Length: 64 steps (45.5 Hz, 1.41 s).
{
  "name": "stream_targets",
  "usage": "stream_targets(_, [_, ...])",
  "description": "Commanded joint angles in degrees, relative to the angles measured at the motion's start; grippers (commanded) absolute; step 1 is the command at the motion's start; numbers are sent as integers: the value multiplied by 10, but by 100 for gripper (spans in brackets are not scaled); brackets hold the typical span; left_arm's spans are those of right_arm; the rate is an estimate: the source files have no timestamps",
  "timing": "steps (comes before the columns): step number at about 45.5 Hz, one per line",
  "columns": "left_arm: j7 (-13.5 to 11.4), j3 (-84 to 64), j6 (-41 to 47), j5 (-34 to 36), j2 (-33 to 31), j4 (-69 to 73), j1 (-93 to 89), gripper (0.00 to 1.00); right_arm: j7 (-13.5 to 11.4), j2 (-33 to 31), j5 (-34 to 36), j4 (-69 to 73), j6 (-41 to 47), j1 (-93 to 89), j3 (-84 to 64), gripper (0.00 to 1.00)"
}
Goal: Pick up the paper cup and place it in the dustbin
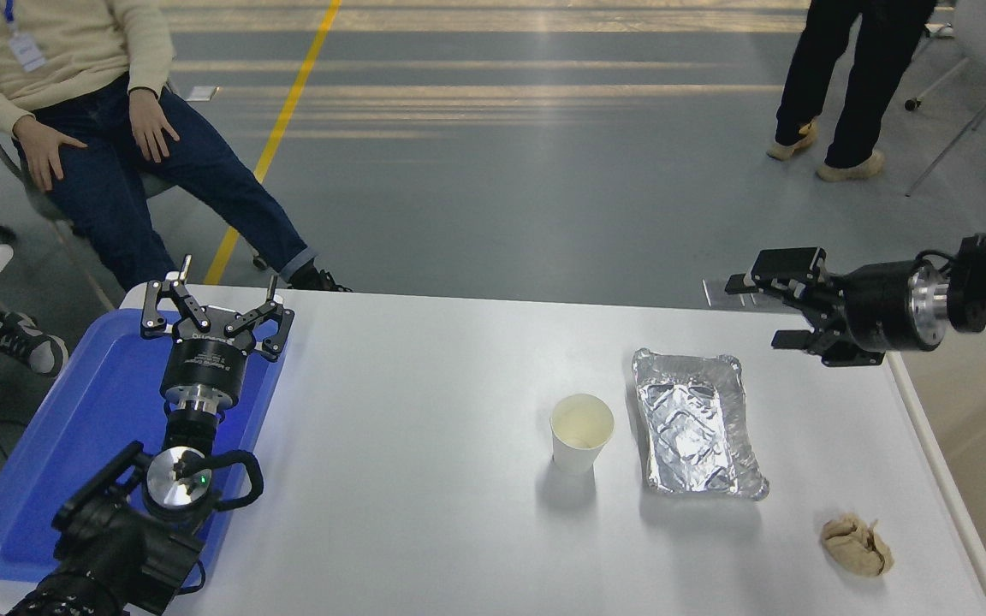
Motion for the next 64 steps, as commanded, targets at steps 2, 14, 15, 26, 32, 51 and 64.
stream_targets(2, [-1, 0, 1, 0, -1, 0, 0, 100, -8, 117, -6, 35, 1, 139, -195, 100])
stream_targets(14, [-2, 0, 1, -1, -1, 0, 0, 100, -13, 197, -6, 81, 6, 206, -277, 100])
stream_targets(15, [-2, 0, 1, -1, -1, 0, 0, 100, -13, 202, -5, 82, 7, 213, -280, 100])
stream_targets(26, [-2, 0, 1, -1, -1, 0, 0, 100, -15, 282, 24, 116, 56, 293, -293, 100])
stream_targets(32, [-2, 0, 1, -1, -1, 0, 0, 100, -24, 313, 72, 125, 82, 333, -292, 100])
stream_targets(51, [-2, 0, 1, 0, -1, 0, 0, 100, -24, 317, 104, 145, 160, 433, -305, 100])
stream_targets(64, [-2, 0, 1, 0, 0, 0, 0, 100, -25, 349, 159, 143, 153, 452, -342, 100])
